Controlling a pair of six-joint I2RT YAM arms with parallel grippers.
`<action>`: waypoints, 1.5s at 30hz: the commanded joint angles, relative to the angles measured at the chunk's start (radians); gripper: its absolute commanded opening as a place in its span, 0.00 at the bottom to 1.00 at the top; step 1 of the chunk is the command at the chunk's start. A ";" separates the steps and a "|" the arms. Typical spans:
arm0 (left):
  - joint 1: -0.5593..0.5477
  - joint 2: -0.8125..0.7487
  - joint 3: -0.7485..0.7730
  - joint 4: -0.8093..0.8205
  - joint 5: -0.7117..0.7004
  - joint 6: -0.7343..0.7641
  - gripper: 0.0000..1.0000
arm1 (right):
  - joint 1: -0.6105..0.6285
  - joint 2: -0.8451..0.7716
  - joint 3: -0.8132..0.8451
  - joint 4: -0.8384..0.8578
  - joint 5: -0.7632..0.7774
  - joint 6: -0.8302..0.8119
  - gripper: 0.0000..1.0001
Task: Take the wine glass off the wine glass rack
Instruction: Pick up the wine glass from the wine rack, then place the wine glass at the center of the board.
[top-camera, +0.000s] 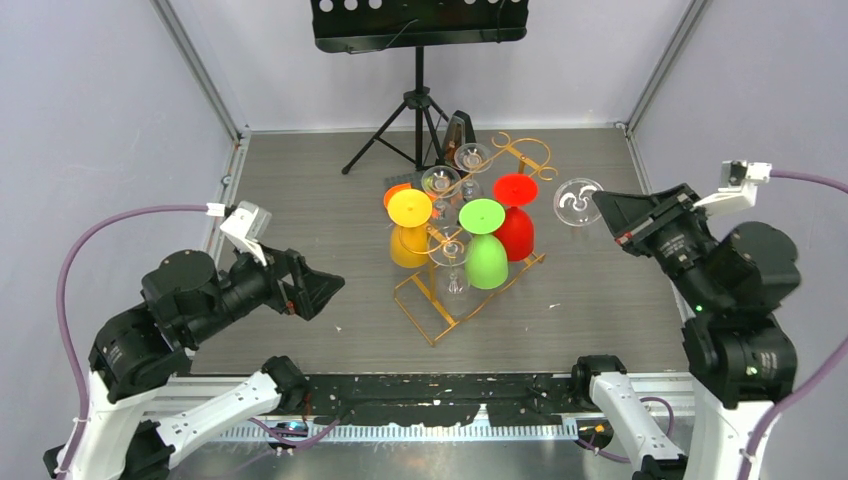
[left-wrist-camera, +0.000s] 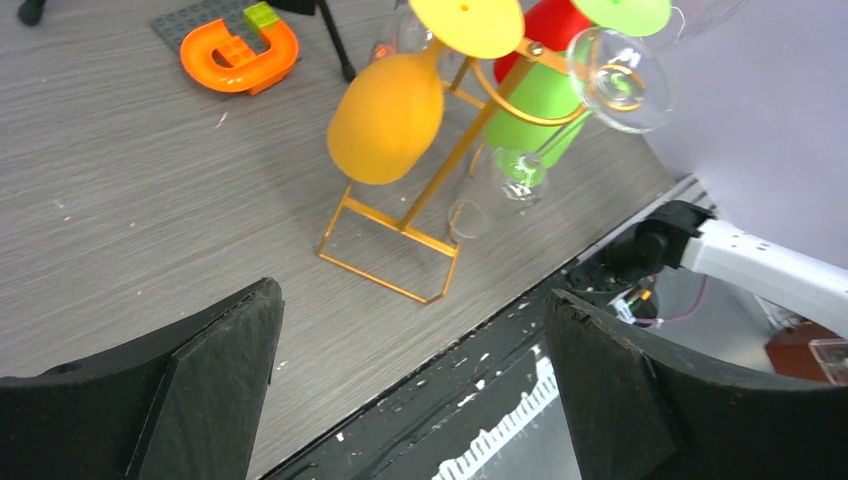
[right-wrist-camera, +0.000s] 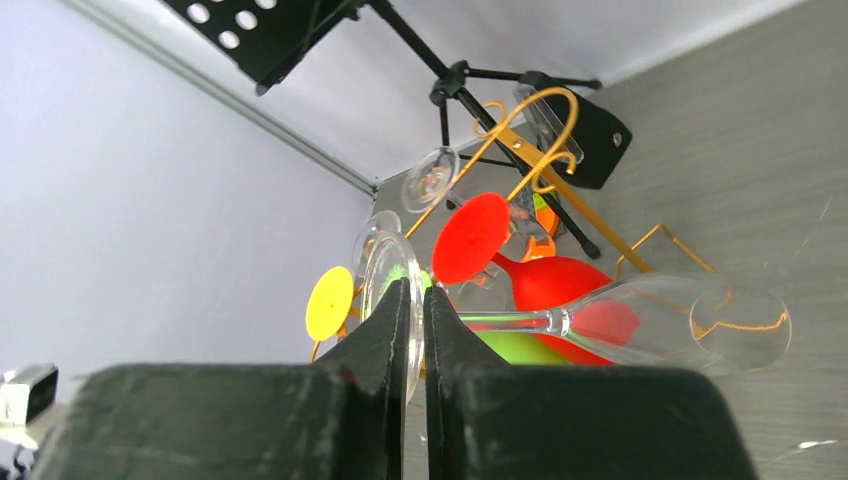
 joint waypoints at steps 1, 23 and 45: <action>-0.004 0.022 0.075 0.037 0.097 -0.011 1.00 | -0.001 0.030 0.166 -0.073 -0.074 -0.169 0.06; -0.003 0.272 0.426 0.125 0.411 -0.171 1.00 | 0.072 0.242 0.497 0.092 -0.373 -0.453 0.06; 0.325 0.329 0.278 0.443 0.766 -0.457 1.00 | 0.749 0.394 0.357 0.406 -0.122 -0.900 0.06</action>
